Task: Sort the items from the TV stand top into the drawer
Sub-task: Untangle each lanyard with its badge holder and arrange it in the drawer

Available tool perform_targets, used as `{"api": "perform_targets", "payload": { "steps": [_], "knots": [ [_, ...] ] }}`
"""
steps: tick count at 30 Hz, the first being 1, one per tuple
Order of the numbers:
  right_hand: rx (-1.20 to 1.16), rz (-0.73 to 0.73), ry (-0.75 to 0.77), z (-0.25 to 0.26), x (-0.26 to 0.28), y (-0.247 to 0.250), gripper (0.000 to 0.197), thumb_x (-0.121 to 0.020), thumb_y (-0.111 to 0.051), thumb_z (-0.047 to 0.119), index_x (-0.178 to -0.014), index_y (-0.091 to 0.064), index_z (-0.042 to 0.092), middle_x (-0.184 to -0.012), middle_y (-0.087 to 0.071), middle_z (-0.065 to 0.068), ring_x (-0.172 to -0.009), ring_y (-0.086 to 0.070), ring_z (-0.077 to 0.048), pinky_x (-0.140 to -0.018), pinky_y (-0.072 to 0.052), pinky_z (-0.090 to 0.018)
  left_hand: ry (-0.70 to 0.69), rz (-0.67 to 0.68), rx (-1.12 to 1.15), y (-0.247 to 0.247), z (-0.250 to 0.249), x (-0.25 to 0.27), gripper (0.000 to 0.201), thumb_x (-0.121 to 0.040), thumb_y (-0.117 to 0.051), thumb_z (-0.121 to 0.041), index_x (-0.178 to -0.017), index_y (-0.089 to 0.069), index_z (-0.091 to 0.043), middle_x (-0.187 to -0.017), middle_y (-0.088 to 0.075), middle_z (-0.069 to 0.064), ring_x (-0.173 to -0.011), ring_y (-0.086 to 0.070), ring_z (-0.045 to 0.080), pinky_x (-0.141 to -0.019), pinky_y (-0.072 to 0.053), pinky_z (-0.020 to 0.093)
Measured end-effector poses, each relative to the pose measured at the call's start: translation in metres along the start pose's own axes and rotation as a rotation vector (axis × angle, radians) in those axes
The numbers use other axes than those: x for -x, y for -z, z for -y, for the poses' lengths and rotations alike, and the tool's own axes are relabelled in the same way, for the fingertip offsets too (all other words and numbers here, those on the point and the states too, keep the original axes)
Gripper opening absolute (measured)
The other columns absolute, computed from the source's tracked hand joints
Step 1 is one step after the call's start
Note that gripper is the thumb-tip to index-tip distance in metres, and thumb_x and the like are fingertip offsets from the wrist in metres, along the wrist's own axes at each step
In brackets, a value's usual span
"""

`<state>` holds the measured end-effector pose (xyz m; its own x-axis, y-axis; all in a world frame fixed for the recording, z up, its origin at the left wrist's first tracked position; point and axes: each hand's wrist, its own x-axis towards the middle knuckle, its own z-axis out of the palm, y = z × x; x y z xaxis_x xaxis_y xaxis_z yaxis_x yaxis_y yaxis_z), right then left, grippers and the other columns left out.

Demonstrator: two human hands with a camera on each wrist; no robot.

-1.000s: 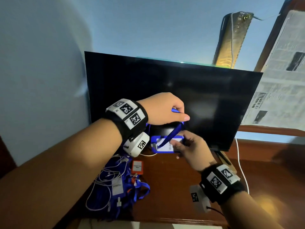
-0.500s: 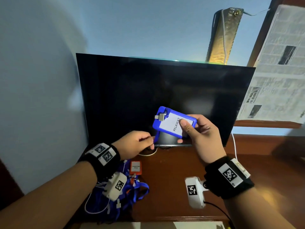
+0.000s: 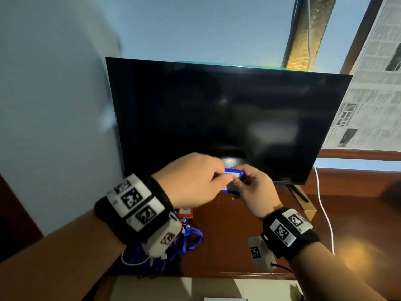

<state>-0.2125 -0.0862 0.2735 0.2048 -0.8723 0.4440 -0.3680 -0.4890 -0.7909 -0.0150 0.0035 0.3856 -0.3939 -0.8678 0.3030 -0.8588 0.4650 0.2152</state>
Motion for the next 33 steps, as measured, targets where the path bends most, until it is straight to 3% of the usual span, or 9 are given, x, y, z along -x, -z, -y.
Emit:
{"api": "perform_targets", "payload": {
  "steps": [4,7,11,14,16,21,25,29,33],
  "knots": [
    [-0.069,0.220,0.027,0.017,0.018,-0.006,0.008,-0.100,-0.068,0.020,-0.100,-0.073,0.025,-0.082,-0.072,0.004,-0.066,-0.067,-0.010,-0.057,-0.060,-0.037,0.023,0.047,0.049,0.025,0.030,-0.028,0.039,-0.097,-0.058,-0.056,-0.075,-0.067,-0.026,-0.072,-0.063,-0.007,-0.066,-0.059,0.005,-0.066,-0.046,0.026],
    [-0.128,0.285,0.034,0.031,0.025,-0.006,0.007,-0.098,-0.070,0.021,-0.101,-0.076,0.024,-0.089,-0.073,0.003,-0.068,-0.064,-0.008,-0.056,-0.059,-0.037,0.076,0.065,0.113,0.031,0.058,-0.048,0.039,-0.094,-0.063,-0.058,-0.073,-0.071,-0.025,-0.072,-0.065,-0.006,-0.068,-0.061,0.007,-0.067,-0.047,0.024],
    [-0.324,0.154,0.058,0.053,0.025,0.004,0.007,-0.094,-0.072,0.012,-0.098,-0.077,0.015,-0.077,-0.074,-0.001,-0.058,-0.060,-0.012,-0.052,-0.050,-0.031,0.166,0.103,0.190,0.009,0.088,-0.058,0.039,-0.092,-0.065,-0.059,-0.075,-0.072,-0.024,-0.077,-0.071,-0.003,-0.073,-0.066,0.010,-0.071,-0.051,0.028],
    [-0.419,0.044,0.064,0.068,0.020,0.015,0.013,-0.092,-0.072,0.011,-0.104,-0.077,0.008,-0.083,-0.077,-0.010,-0.061,-0.060,-0.016,-0.051,-0.049,-0.031,0.213,0.164,0.438,-0.020,0.088,-0.045,0.025,-0.096,-0.071,-0.018,-0.072,-0.066,-0.021,-0.066,-0.068,-0.009,-0.061,-0.060,-0.002,-0.066,-0.051,0.025],
    [-0.450,-0.002,0.072,0.072,0.017,0.019,0.017,-0.093,-0.070,0.013,-0.107,-0.076,0.006,-0.087,-0.077,-0.009,-0.063,-0.062,-0.016,-0.051,-0.049,-0.030,0.237,0.147,0.504,-0.046,0.076,-0.033,0.031,-0.097,-0.060,-0.006,-0.070,-0.062,-0.022,-0.059,-0.064,-0.016,-0.054,-0.055,-0.007,-0.063,-0.047,0.018],
    [-0.419,-0.207,0.070,0.064,0.005,0.021,0.012,-0.094,-0.072,0.012,-0.104,-0.077,0.008,-0.070,-0.071,0.001,-0.058,-0.057,-0.012,-0.053,-0.050,-0.025,0.353,0.110,0.722,-0.093,0.037,-0.012,0.040,-0.104,-0.050,-0.029,-0.069,-0.068,-0.031,-0.056,-0.046,-0.007,-0.057,-0.043,0.022,-0.055,-0.038,0.032],
    [-0.316,-0.330,0.039,0.045,-0.002,0.022,0.011,-0.094,-0.074,0.017,-0.103,-0.078,0.013,-0.075,-0.075,0.008,-0.062,-0.062,-0.006,-0.058,-0.054,-0.025,0.346,0.005,0.745,-0.095,0.011,0.010,0.030,-0.105,-0.049,-0.031,-0.087,-0.072,-0.027,-0.052,-0.048,-0.013,-0.051,-0.043,0.010,-0.054,-0.037,0.026],
    [-0.160,-0.332,0.027,0.026,0.000,0.021,0.009,-0.095,-0.074,0.021,-0.102,-0.078,0.019,-0.086,-0.078,0.012,-0.075,-0.069,0.000,-0.071,-0.058,-0.027,0.289,-0.196,0.675,-0.079,0.003,0.023,0.012,-0.099,-0.064,-0.033,-0.109,-0.070,-0.028,-0.082,-0.069,-0.009,-0.074,-0.064,0.003,-0.070,-0.049,0.018],
    [-0.001,-0.225,0.043,0.017,0.007,0.013,0.005,-0.095,-0.074,0.026,-0.099,-0.077,0.027,-0.086,-0.077,0.012,-0.078,-0.071,-0.003,-0.070,-0.057,-0.028,0.146,-0.283,0.563,-0.044,-0.002,0.030,0.021,-0.096,-0.071,-0.026,-0.116,-0.065,-0.027,-0.086,-0.073,-0.010,-0.083,-0.070,0.004,-0.072,-0.054,0.019]
  ]
}}
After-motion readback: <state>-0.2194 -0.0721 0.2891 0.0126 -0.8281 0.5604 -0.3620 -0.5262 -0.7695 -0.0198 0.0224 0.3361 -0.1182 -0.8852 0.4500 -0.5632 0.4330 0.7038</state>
